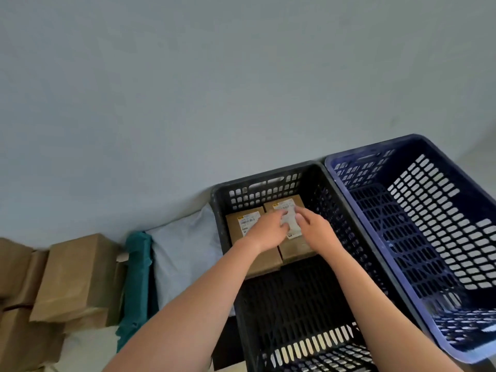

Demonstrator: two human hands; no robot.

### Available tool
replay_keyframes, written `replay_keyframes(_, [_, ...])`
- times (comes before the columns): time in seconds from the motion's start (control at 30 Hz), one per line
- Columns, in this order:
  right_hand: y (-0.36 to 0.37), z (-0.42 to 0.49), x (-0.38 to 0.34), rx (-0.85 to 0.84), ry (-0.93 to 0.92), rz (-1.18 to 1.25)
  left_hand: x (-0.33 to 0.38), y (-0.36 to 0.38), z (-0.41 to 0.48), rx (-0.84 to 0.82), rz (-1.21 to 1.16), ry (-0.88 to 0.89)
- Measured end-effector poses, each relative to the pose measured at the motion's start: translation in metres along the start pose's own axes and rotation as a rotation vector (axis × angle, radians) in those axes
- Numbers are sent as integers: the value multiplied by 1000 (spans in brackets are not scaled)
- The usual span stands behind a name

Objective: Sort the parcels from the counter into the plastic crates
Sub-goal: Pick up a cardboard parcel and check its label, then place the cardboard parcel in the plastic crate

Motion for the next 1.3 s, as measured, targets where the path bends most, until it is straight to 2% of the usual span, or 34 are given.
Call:
replay_keyframes(0.1, [-42,-44,-40,257,-178,477,35,-48,-49,196,-430,168])
replay_keyframes(0.2, [-67,-89,-62,369,-304,701,42,-79,-104,357,-732,322])
replay_keyframes(0.37, [-77,-119,-67,419,-339,681,19,-81,-141,377,-808,346])
replay_keyframes(0.5, [-71,-125,-70,452,-330,707,-10,-98,-161,462,-836,315])
replay_keyframes(0.63, [-45,-124,-101,402,-362,694,-52,-125,-192,572,-871,305])
replay_keyframes(0.87, [48,-120,-195,235,-422,673,-170,-188,-270,797,-990,279])
replay_keyframes(1.1, [207,-134,-305,46,-460,624,-317,-260,-345,930,-1075,203])
replay_keyframes(1.2, [281,-131,-334,-14,-432,594,-380,-276,-352,925,-964,75])
replay_keyframes(1.3, [362,-119,-331,-77,-322,512,-437,-268,-330,787,-663,-210])
Point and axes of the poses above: each hand's wrist, its own z-axis towards the middle knuckle, its own y-axis out of the palm, x = y × z, the point moved 10 cm from there along z, towards the middle knuckle, and after that the axes turned 7 degrees about -y, right-handed, at the moved point
